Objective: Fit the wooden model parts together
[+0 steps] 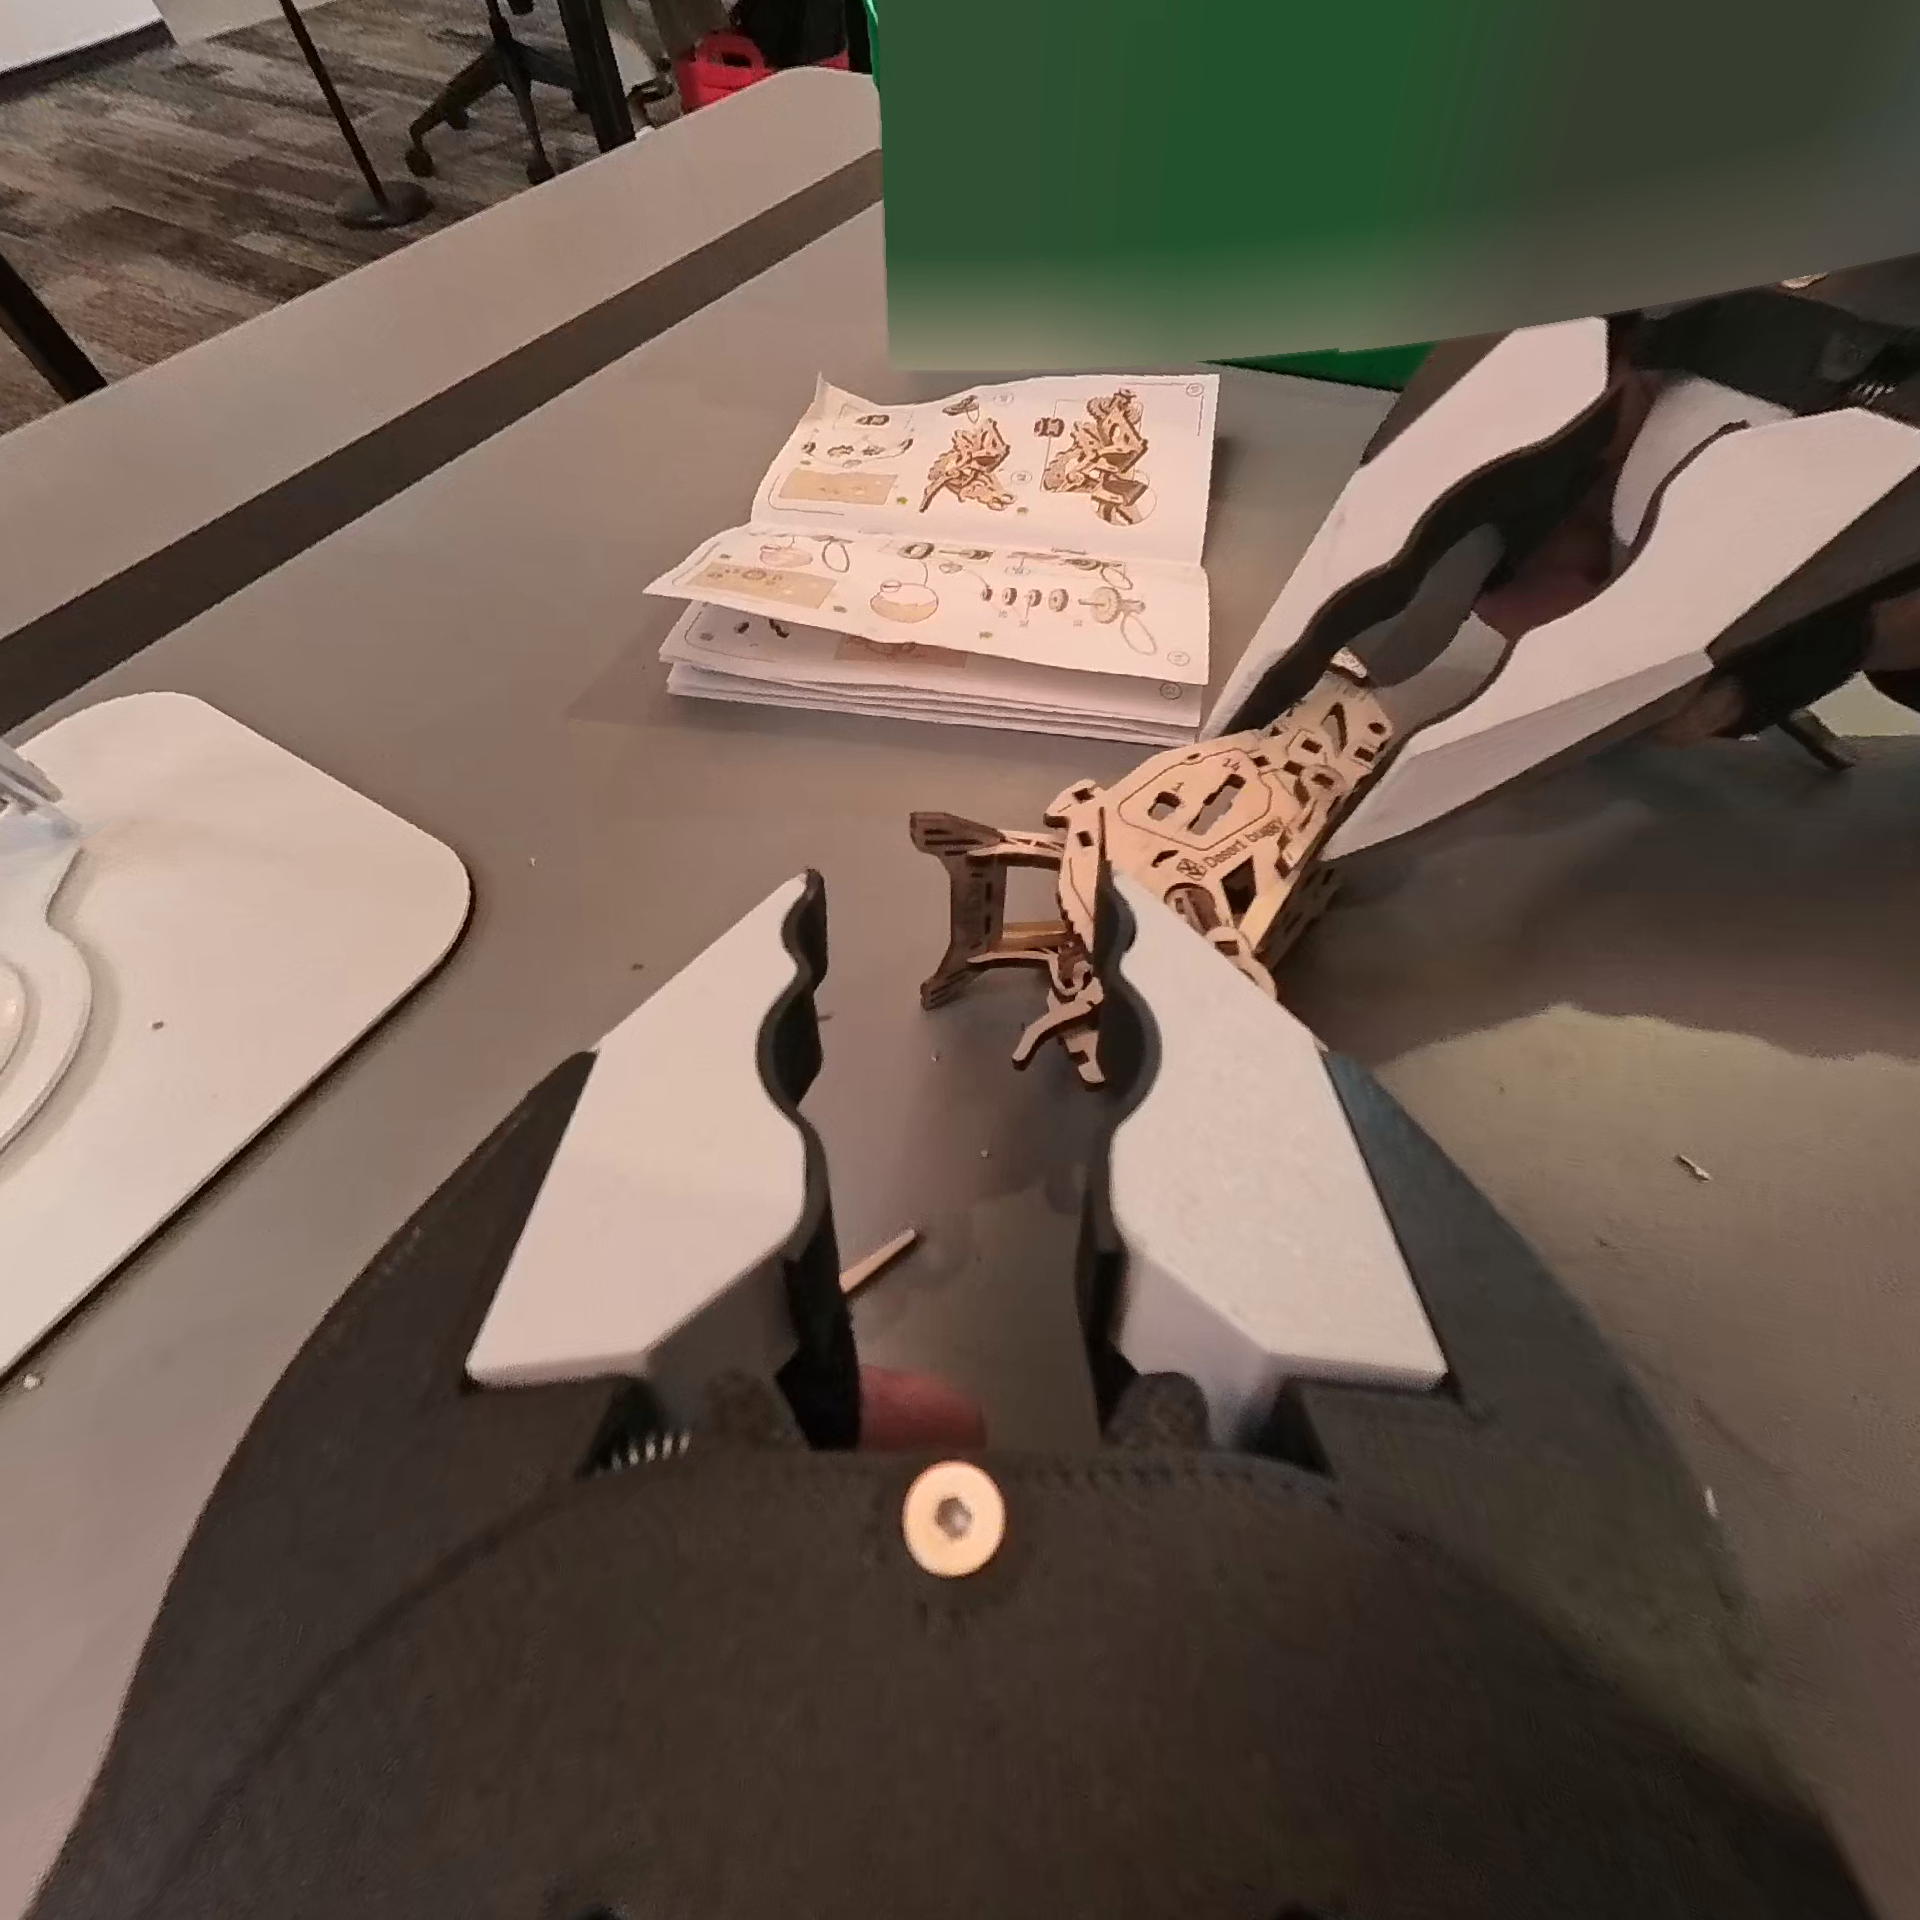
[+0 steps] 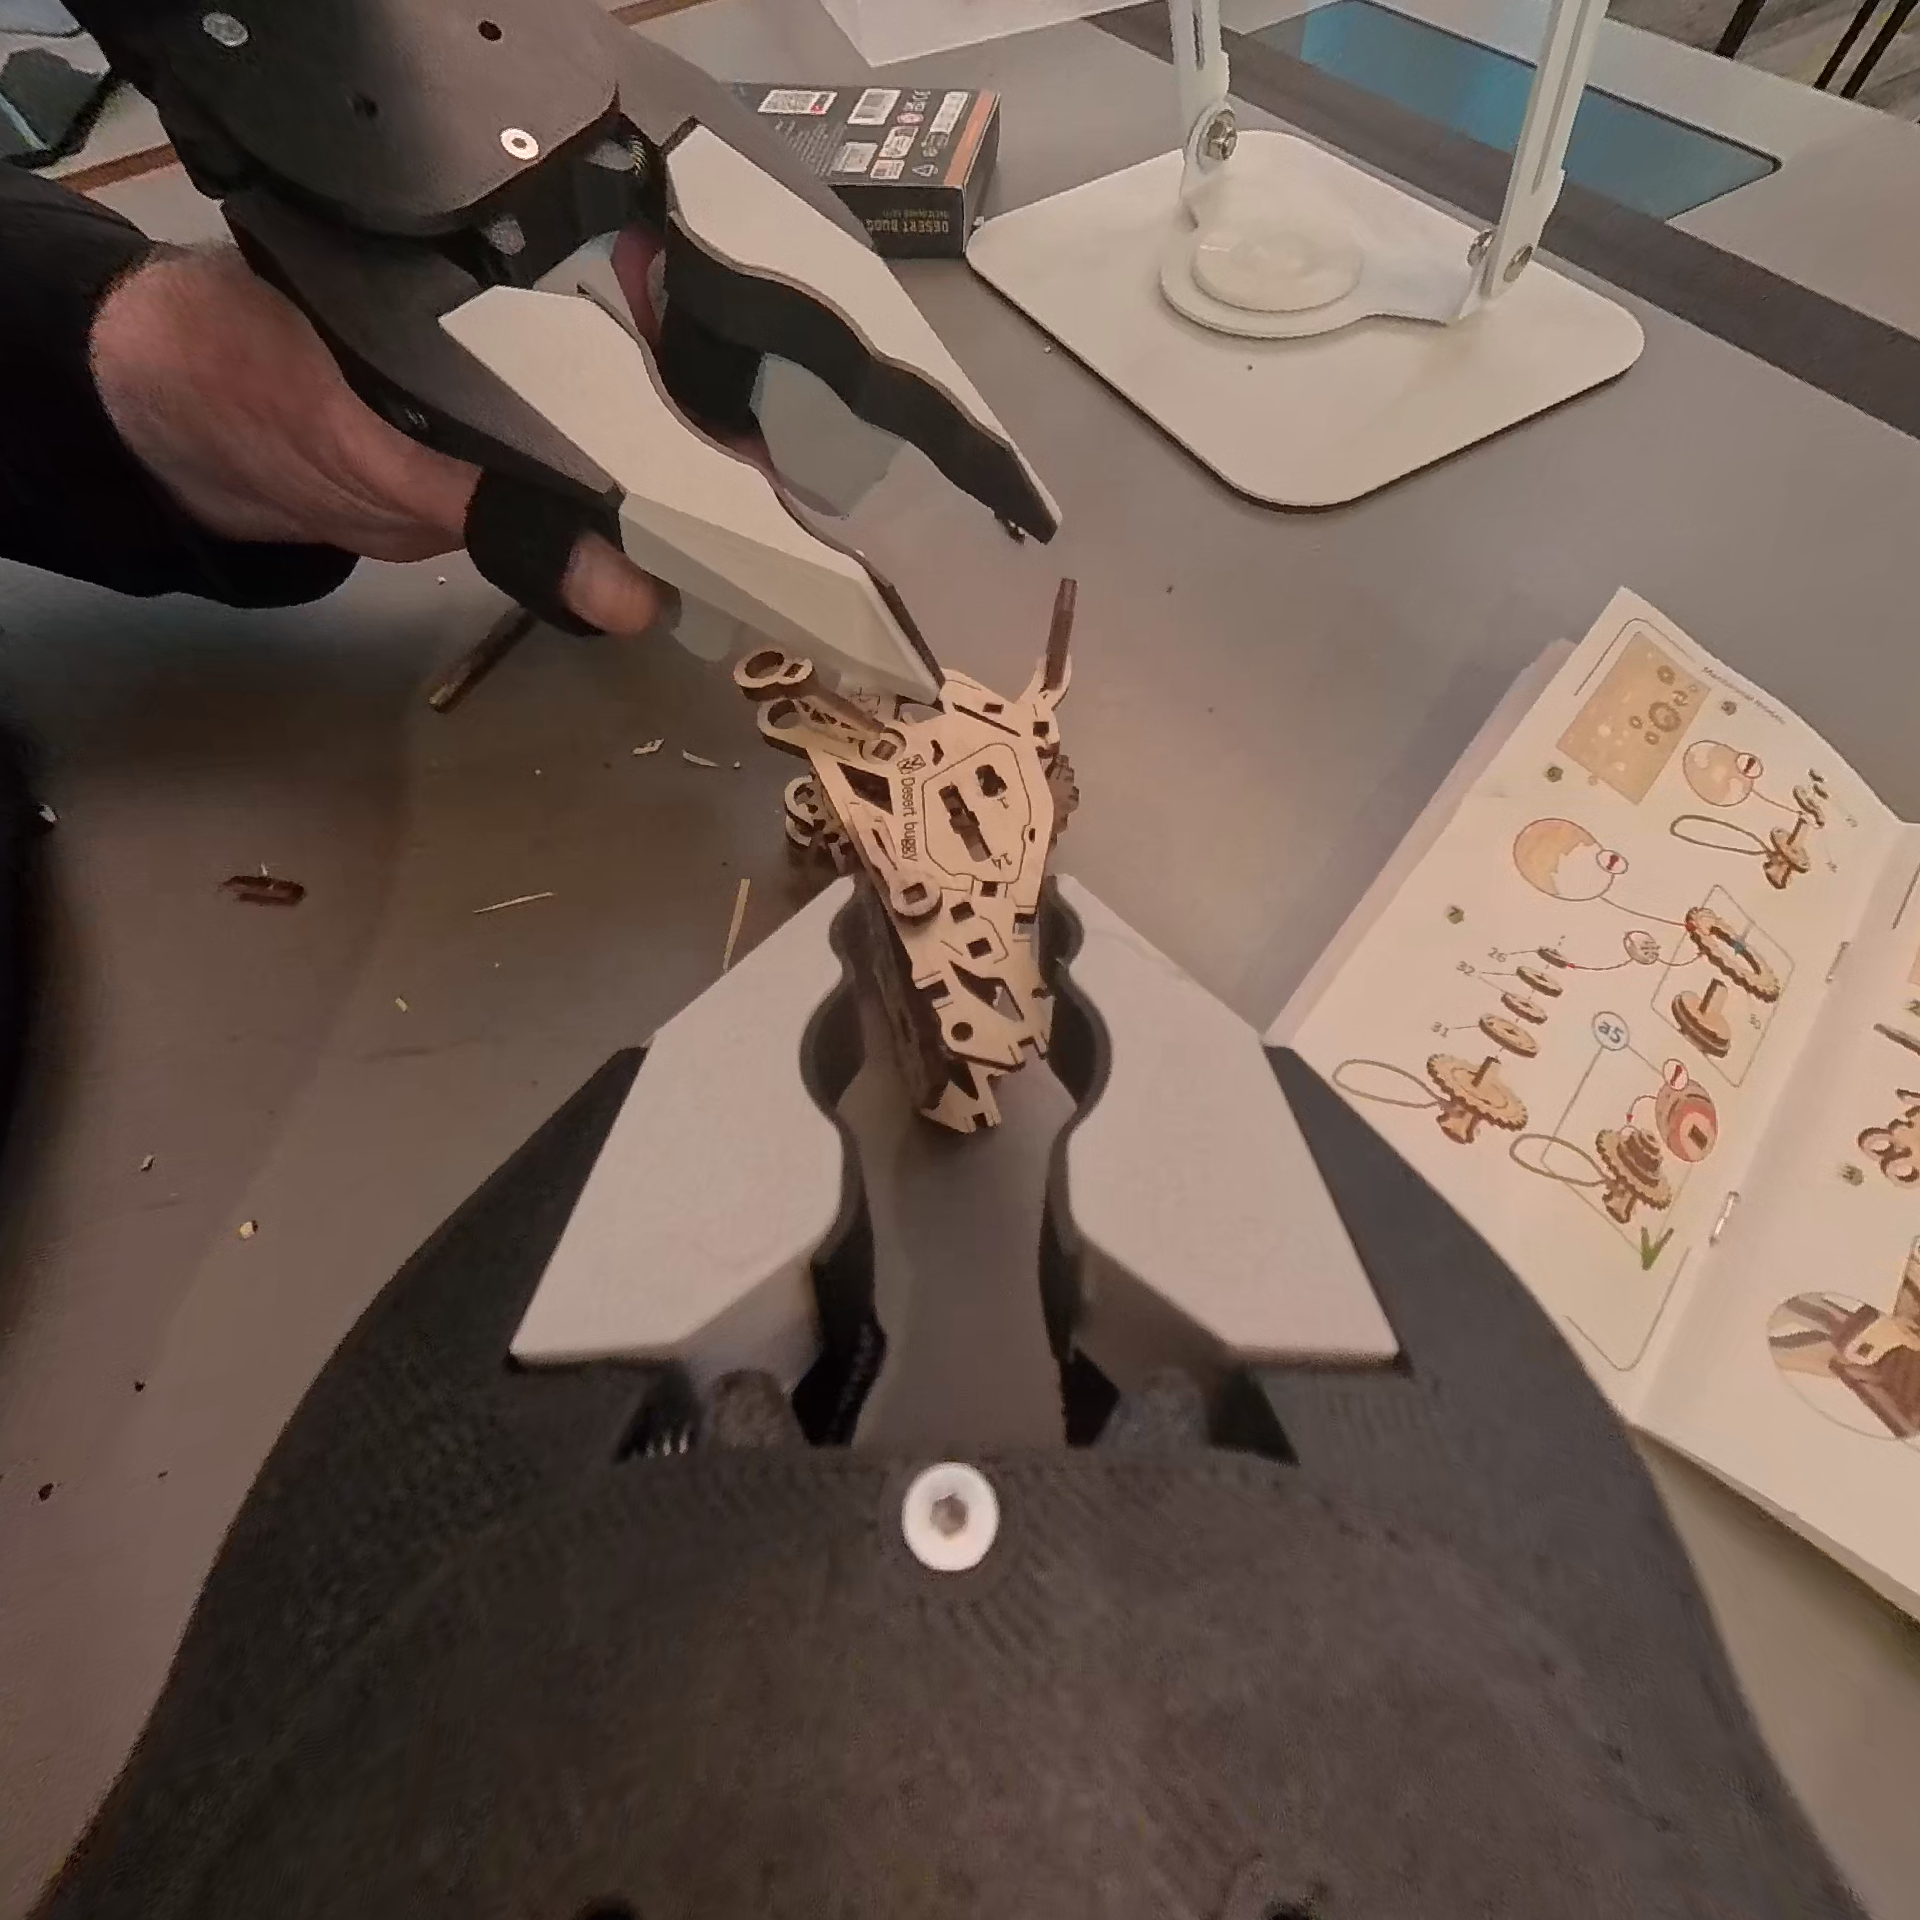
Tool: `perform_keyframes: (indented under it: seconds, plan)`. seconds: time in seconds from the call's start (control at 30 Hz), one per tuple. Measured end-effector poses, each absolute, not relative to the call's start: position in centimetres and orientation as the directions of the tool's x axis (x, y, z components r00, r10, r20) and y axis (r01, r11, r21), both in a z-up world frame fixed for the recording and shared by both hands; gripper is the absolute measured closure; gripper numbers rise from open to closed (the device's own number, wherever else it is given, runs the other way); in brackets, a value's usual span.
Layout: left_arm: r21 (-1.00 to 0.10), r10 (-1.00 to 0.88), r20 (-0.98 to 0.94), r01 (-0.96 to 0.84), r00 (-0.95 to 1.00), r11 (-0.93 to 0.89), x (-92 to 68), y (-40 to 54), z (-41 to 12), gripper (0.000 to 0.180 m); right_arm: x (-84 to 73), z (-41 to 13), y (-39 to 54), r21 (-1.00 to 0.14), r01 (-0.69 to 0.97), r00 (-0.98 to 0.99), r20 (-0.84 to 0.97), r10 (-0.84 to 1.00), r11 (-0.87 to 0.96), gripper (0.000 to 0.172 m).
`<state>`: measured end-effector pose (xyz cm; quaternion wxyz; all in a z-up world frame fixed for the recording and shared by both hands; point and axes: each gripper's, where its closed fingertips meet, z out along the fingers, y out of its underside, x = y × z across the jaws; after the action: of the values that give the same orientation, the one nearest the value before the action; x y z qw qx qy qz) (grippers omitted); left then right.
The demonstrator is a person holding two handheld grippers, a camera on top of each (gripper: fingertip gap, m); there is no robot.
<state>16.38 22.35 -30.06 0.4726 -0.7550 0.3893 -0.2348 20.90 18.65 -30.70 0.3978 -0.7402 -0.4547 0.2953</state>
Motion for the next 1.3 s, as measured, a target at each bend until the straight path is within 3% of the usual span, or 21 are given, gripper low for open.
perform_keyframes:
  seconds: [0.77,1.3]
  plan:
    - [-0.944,-0.840,-0.052,-0.301,0.540,-0.135,15.6,20.8,-28.0,0.126,21.1,-31.0,18.4,-0.875,0.377,0.493,-0.086,0.866,-0.302,0.143]
    - [-0.908,-0.843,-0.104,-0.396,0.528,-0.136,16.2,22.1,-29.1,0.130,21.1,-30.9,18.3,-0.864,0.379,0.507,-0.105,0.856,-0.331,0.143]
